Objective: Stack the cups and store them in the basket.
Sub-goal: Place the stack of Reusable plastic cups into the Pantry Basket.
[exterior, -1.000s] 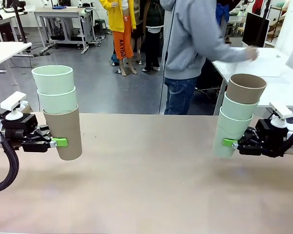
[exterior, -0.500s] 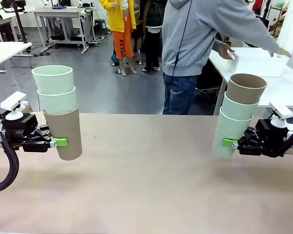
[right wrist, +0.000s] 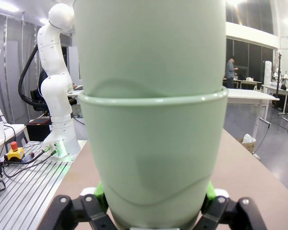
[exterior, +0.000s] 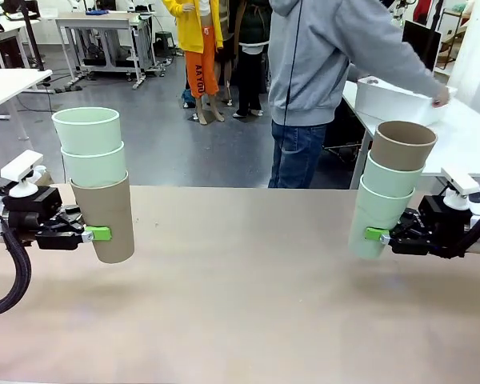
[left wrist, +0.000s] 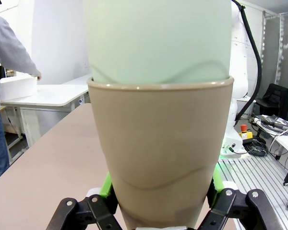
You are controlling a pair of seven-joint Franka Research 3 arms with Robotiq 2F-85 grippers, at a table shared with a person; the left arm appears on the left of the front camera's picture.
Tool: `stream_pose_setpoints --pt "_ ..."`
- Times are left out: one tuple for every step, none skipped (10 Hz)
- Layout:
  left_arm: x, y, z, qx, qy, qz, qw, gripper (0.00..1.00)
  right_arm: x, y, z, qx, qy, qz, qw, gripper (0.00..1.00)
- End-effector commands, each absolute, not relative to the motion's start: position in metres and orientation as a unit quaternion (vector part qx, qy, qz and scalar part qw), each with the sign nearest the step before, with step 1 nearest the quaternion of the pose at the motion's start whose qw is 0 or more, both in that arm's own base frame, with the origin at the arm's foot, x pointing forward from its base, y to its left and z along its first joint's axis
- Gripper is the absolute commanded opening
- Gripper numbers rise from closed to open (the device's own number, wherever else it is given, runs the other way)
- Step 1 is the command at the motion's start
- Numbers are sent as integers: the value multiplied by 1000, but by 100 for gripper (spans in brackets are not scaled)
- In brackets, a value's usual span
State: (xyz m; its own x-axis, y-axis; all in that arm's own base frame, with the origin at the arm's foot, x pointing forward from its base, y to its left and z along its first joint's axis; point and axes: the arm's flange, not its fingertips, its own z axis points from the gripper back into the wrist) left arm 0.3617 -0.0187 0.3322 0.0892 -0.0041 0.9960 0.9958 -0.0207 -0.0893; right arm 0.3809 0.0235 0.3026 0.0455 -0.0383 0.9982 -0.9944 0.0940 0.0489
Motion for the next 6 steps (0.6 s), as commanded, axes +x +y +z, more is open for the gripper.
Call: stream_pose_setpoints --pt "362 -20 338 -529 -475 -478 515 85 382 24 306 492 -525 457 522 84" --pt "362 -20 338 -529 -475 -478 515 85 382 24 306 492 -525 457 522 84" --pt "362 -20 338 -529 -475 -478 515 85 382 24 306 492 -525 457 522 84" --pt "362 -20 338 -529 -475 -478 515 85 382 24 306 492 -525 457 522 84" --pt "362 -20 338 -529 -475 -478 515 85 382 24 306 492 -525 457 522 84" --pt "362 -20 338 -529 -475 -478 515 85 382 24 306 492 -525 457 522 84"
